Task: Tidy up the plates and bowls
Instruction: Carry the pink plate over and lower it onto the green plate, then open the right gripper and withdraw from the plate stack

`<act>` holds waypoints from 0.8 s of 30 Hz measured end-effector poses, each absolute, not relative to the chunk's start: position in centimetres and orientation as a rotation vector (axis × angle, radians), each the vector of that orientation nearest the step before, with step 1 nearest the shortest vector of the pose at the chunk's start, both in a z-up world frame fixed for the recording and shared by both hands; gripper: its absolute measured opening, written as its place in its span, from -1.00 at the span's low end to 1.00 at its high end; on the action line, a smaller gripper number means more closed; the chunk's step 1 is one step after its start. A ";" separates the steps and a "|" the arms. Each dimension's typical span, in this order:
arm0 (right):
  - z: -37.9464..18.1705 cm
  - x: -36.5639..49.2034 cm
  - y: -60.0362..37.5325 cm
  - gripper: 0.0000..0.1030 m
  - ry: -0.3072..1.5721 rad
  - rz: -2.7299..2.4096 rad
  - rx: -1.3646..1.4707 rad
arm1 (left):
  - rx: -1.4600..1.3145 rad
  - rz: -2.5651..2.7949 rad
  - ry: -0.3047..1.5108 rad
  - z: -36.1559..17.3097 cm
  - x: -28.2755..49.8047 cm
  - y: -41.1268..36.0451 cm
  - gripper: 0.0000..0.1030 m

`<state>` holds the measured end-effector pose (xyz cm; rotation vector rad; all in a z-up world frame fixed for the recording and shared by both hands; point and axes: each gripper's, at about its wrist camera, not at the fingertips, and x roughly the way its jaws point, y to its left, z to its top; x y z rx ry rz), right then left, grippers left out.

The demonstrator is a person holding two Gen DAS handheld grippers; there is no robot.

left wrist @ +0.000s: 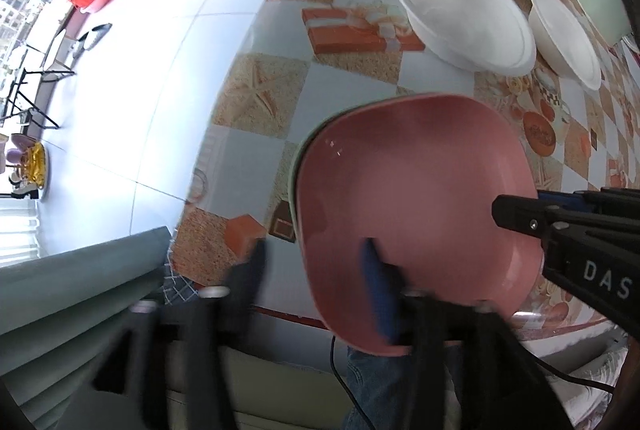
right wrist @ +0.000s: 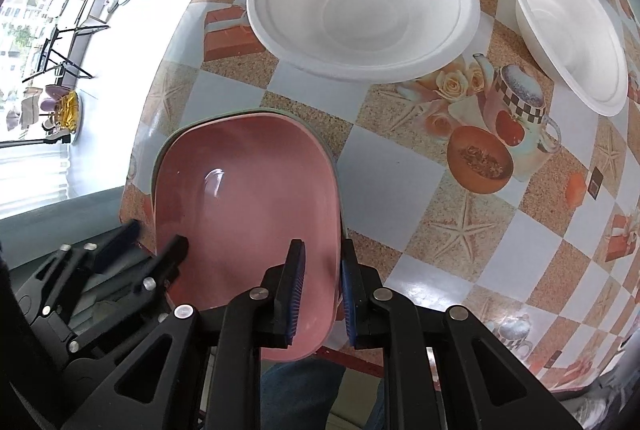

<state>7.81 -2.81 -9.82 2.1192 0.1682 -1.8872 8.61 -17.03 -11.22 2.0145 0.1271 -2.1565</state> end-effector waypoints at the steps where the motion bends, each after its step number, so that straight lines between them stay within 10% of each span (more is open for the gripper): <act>1: -10.0 7.8 -2.9 -0.64 0.171 -1.892 2.124 | 1.991 -2.172 0.122 -10.8 8.7 -17.1 0.39; 5: -9.4 7.9 -2.2 0.36 0.190 -1.963 2.094 | 1.902 -2.204 0.093 -9.6 8.7 -18.0 0.53; 24: -12.0 10.6 -3.4 0.36 0.192 -1.741 2.208 | 2.129 -2.120 0.180 -14.2 7.4 -20.4 0.53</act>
